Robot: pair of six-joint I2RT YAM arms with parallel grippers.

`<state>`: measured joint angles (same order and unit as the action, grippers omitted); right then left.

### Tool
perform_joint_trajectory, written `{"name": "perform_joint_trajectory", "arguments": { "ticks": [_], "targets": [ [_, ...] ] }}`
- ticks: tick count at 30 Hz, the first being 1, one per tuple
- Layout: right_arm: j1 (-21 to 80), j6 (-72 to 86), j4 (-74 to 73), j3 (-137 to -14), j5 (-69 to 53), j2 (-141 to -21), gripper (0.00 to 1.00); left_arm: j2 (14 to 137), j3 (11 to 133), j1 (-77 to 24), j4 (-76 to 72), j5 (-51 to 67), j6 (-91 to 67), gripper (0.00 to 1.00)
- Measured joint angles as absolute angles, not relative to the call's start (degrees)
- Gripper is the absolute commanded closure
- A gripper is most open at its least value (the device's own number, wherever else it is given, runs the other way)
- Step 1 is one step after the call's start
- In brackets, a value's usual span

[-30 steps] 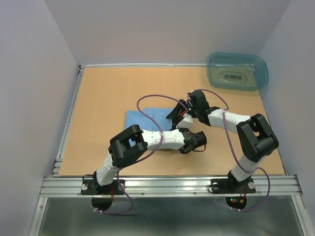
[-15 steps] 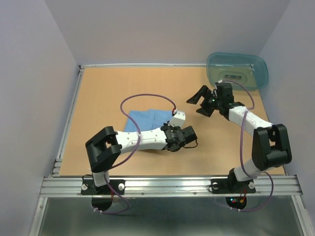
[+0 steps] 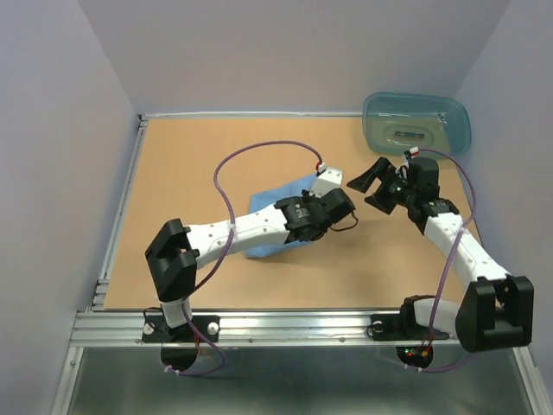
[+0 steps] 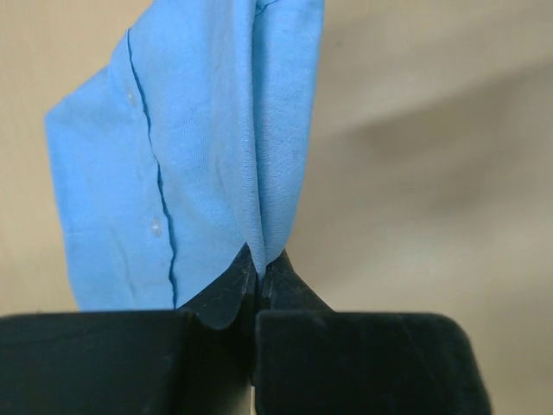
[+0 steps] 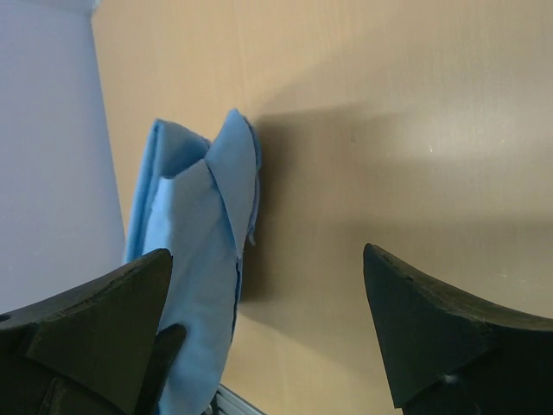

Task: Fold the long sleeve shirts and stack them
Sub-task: Fold the shirt

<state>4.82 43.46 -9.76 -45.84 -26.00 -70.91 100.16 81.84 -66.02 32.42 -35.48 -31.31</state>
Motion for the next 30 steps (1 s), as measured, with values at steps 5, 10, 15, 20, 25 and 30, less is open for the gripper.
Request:
{"name": "perform_joint_trajectory", "arguments": {
  "ticks": [5, 10, 15, 20, 25, 30],
  "targets": [
    [4.1, 41.3, -15.1, -48.1, -22.3, -63.7, 0.03, 102.5, 99.0, -65.9, 33.3, -30.4, -27.4, 1.00],
    [4.1, 37.8, -20.8, -57.4, -15.4, -59.4, 0.02, 104.3, 112.2, -64.0, 32.2, -21.7, -24.8, 1.00],
    [4.1, 34.7, -22.6, -64.5, -10.0, -54.4, 0.02, 94.4, 100.0, -54.1, 18.9, -6.2, -26.5, 1.00],
    [4.1, 31.7, -23.0, -67.3, -8.4, -52.5, 0.02, 82.7, 73.2, -36.6, 4.0, 7.1, -33.5, 1.00],
    [4.1, 29.6, -24.6, -67.3, -9.2, -54.8, 0.02, 84.6, 52.1, -27.5, -10.8, 17.0, -38.7, 1.00],
    [4.1, 28.0, -25.6, -66.6, -11.5, -56.1, 0.02, 88.4, 43.9, -21.7, -16.1, 24.3, -41.6, 1.00]
  ]
}}
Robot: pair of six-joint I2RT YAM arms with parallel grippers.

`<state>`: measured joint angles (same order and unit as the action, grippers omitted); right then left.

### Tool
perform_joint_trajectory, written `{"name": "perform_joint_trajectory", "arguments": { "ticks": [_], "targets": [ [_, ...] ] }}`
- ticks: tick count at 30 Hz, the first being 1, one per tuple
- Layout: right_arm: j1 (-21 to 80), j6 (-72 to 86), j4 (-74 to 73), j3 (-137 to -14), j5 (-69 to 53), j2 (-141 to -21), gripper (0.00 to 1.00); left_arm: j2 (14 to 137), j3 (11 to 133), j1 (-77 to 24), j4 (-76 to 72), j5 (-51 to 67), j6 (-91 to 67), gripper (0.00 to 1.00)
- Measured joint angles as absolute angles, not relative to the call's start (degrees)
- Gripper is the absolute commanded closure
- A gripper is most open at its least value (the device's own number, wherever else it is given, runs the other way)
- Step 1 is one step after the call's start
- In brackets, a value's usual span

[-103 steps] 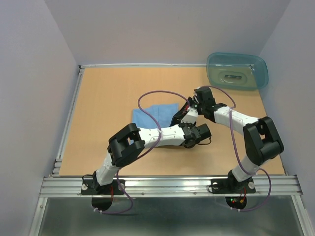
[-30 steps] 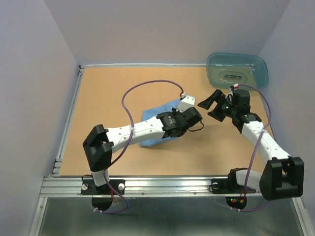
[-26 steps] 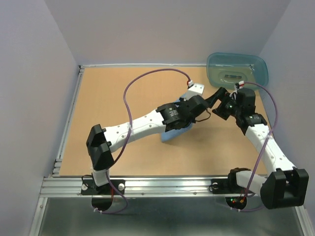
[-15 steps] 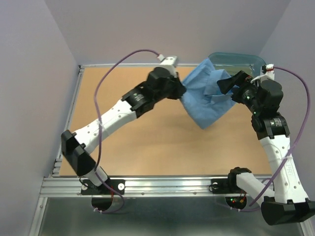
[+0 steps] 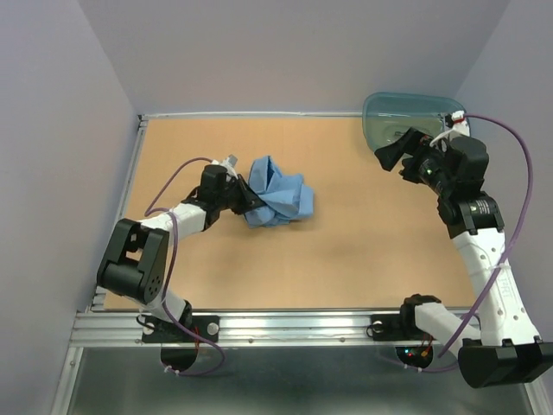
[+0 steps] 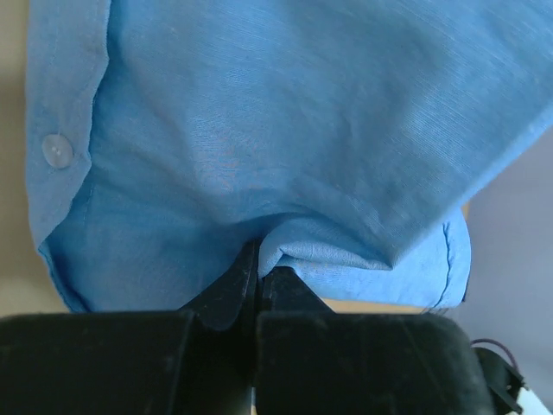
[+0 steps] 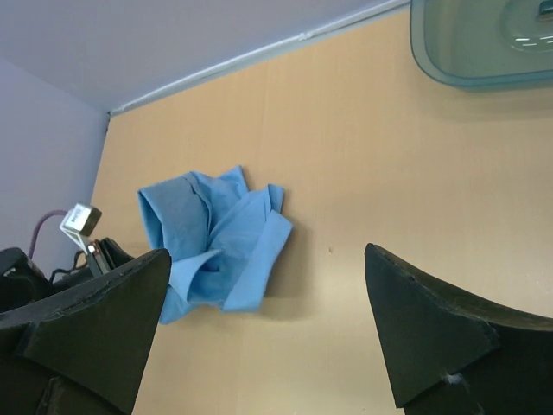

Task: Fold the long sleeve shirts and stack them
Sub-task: Fold the shirt

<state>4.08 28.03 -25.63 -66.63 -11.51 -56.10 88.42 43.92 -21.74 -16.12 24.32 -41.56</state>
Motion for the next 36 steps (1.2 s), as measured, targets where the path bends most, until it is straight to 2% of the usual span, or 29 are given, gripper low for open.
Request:
{"name": "perform_joint_trajectory", "arguments": {
  "ticks": [7, 14, 23, 30, 36],
  "targets": [
    [4.1, 27.1, -26.2, -66.6, -15.4, -57.7, 0.02, 87.5, 43.8, -12.4, -21.0, 30.2, -44.6, 1.00],
    [4.1, 26.7, -26.7, -65.5, -19.7, -61.4, 0.02, 87.3, 47.1, -11.7, -20.5, 32.0, -48.8, 1.00],
    [4.1, 27.5, -26.6, -65.5, -26.5, -65.1, 0.02, 81.4, 57.7, -8.2, -6.9, 27.8, -53.8, 1.00],
    [5.0, 27.4, -26.7, -64.3, -30.5, -67.1, 0.02, 80.0, 43.2, 0.2, -10.2, 30.8, -58.2, 1.00],
    [7.2, 27.2, -26.8, -63.9, -31.4, -67.9, 0.02, 80.1, 38.2, 5.1, -8.6, 33.6, -55.7, 0.96]
  ]
}}
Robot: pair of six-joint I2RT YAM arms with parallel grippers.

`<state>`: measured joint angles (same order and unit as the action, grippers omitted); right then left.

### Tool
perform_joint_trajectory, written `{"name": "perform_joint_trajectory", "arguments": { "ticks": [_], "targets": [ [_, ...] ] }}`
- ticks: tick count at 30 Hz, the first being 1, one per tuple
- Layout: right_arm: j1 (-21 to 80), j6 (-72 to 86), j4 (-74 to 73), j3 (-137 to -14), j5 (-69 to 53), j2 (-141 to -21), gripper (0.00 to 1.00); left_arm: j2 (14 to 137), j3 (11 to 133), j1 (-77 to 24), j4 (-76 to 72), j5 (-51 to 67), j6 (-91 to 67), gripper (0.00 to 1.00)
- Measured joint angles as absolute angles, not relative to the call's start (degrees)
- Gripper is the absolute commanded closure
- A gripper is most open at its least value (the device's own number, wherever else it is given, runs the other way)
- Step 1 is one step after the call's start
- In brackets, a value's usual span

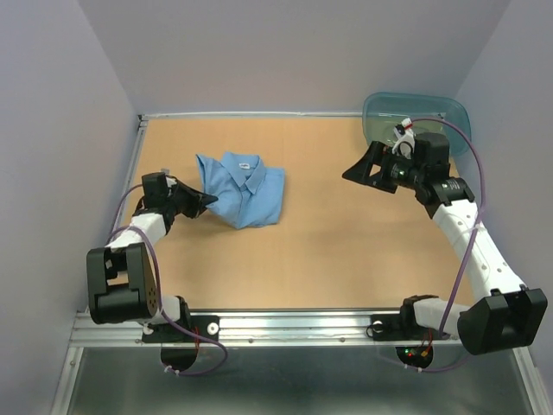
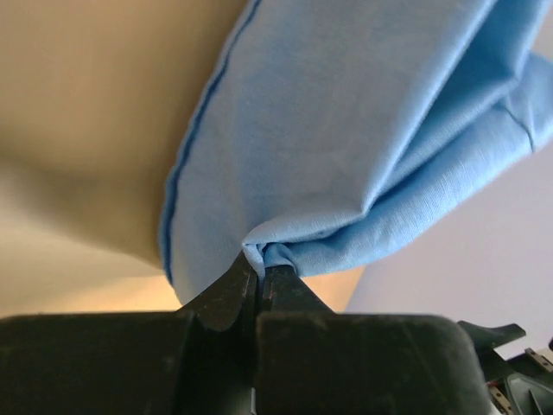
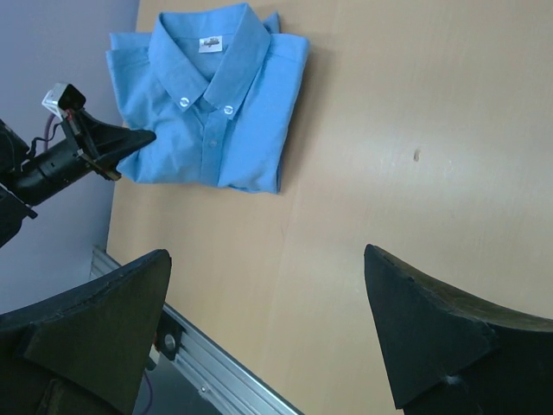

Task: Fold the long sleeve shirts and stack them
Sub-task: Fold the shirt

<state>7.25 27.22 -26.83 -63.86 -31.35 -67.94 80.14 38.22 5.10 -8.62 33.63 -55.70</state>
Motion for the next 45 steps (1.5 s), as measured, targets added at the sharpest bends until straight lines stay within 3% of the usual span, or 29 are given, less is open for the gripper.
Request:
{"name": "perform_joint_trajectory", "arguments": {
  "ticks": [6, 14, 16, 18, 22, 24, 35, 45],
  "targets": [
    [7.6, 27.0, -26.9, -63.6, -31.6, -67.9, 0.02, 73.9, 38.0, 11.0, -0.3, 29.7, -46.4, 0.79],
    [8.4, 25.8, -27.9, -63.5, -31.6, -67.9, 0.02, 69.3, 37.6, 16.9, 9.4, 22.3, -37.6, 0.73],
    [8.7, 25.4, -28.0, -63.5, -31.6, -67.9, 0.02, 69.3, 36.1, 19.4, 9.0, 22.9, -37.0, 0.63],
    [9.0, 25.1, -28.0, -63.5, -31.5, -67.9, 0.02, 69.3, 34.1, 21.9, 9.3, 23.3, -36.7, 0.59],
    [10.5, 23.7, -28.6, -63.5, -30.6, -68.0, 0.02, 69.2, 32.4, 26.3, 11.2, 23.0, -35.3, 0.25],
    [12.0, 23.3, -28.9, -63.5, -29.8, -68.2, 0.02, 68.4, 32.4, 28.1, 12.0, 21.7, -34.5, 0.18],
    [24.2, 22.0, -29.4, -63.5, -24.3, -74.7, 0.02, 59.3, 33.3, 28.1, 14.8, 14.1, -30.8, 0.18],
    [30.7, 22.4, -28.0, -63.5, -22.3, -79.7, 0.03, 77.7, 39.9, 17.5, 11.4, 11.4, -28.9, 0.24]
  ]
}}
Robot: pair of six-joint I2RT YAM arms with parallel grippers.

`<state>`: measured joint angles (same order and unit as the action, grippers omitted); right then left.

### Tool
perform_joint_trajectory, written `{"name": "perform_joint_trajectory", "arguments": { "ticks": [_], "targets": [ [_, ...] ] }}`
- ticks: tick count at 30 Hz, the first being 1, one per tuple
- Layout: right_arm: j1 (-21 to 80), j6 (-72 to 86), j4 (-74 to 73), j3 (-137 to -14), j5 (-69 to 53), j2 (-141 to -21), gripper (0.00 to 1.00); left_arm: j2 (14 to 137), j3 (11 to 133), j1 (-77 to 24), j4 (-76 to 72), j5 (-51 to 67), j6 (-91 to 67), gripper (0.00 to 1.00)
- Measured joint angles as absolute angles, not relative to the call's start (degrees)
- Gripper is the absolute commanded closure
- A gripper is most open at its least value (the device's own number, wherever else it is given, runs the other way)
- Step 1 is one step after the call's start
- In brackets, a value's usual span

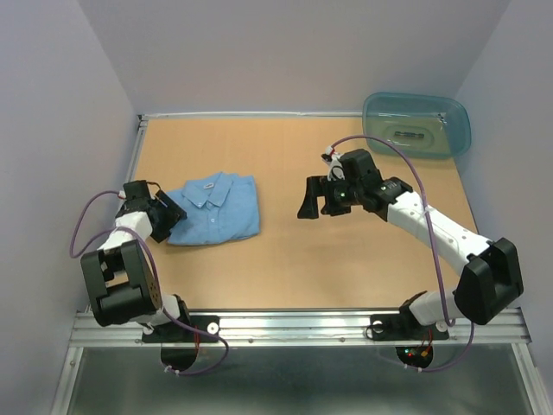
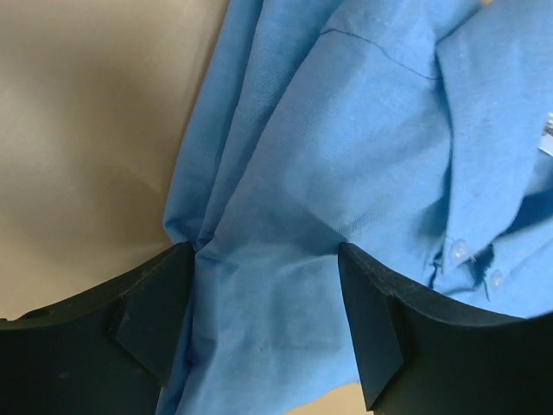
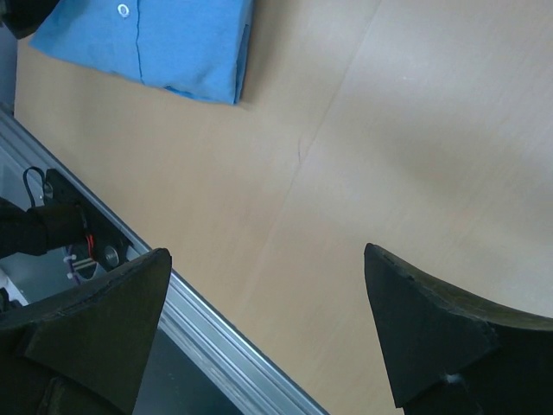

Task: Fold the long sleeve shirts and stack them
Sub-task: Fold the shirt

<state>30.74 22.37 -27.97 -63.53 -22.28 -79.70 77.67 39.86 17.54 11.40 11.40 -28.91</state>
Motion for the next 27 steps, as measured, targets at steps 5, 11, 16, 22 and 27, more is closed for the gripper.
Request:
{"name": "perform_joint_trajectory", "arguments": {
  "ticks": [5, 11, 16, 22, 27],
  "targets": [
    [32.3, 22.7, -27.1, -63.5, -21.3, -80.1, 0.03, 83.5, 42.2, 15.9, 10.8, 9.1, -28.1, 0.49],
    [32.3, 22.7, -26.1, -63.4, -19.4, -80.1, 0.03, 89.8, 46.1, 12.6, 8.3, 8.2, -27.0, 0.84],
    [32.3, 23.5, -25.7, -61.6, -15.6, -79.4, 0.03, 95.1, 49.6, -0.6, 1.6, 10.3, -27.8, 0.87],
    [31.6, 26.6, -25.5, -58.4, -7.0, -76.6, 0.07, 100.3, 53.4, -21.8, -3.2, 16.4, -30.3, 0.84],
    [22.4, 28.1, -25.3, -55.4, -5.5, -73.0, 0.10, 98.2, 51.2, -27.0, -2.8, 19.0, -32.1, 0.44]
  ]
}}
